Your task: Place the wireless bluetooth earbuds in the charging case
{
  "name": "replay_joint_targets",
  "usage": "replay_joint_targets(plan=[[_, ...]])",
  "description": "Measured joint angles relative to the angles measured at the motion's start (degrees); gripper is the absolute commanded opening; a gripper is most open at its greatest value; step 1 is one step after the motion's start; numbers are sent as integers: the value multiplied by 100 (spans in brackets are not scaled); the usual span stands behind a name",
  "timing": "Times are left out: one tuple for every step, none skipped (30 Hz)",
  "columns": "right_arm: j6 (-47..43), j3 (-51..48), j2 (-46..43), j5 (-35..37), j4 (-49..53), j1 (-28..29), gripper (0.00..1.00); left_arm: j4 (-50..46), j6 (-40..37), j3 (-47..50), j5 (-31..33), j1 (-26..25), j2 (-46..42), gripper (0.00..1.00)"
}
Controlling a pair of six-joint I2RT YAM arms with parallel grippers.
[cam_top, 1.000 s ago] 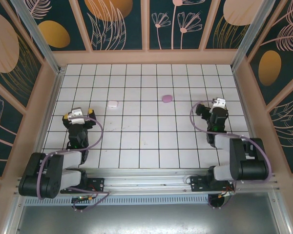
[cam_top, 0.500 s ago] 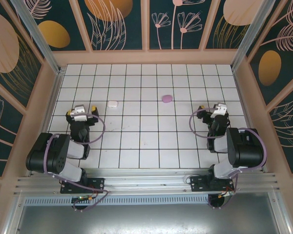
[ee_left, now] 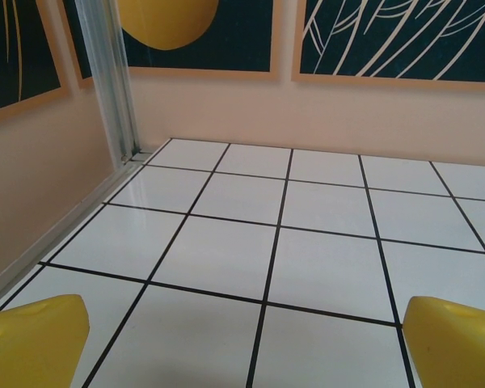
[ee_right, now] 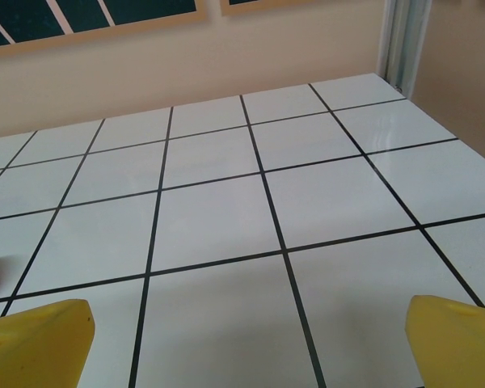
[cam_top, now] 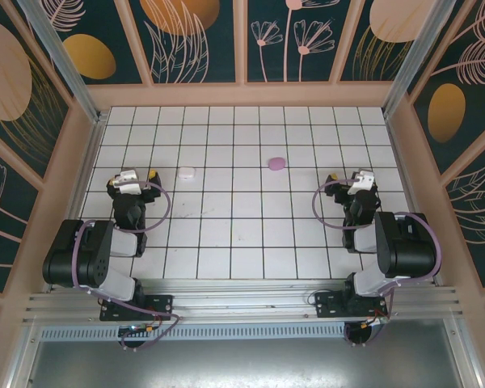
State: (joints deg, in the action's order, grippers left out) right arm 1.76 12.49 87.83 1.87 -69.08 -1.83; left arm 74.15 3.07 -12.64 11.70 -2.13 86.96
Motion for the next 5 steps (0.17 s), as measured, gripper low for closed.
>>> replay_joint_targets(plan=[[0,0,0,-31,0,0,99,-4,0,0,-2,0,0,98],[0,0,0,-52,0,0,99,-11,0,0,-15,0,0,99],[0,0,0,-70,0,0,99,-24,0,0,-22,0,0,98],[0,0,0,-76,0,0,99,-35,0,0,-39,0,0,99],[0,0,0,-90,0,0,99,-44,0,0,-42,0,0,98]])
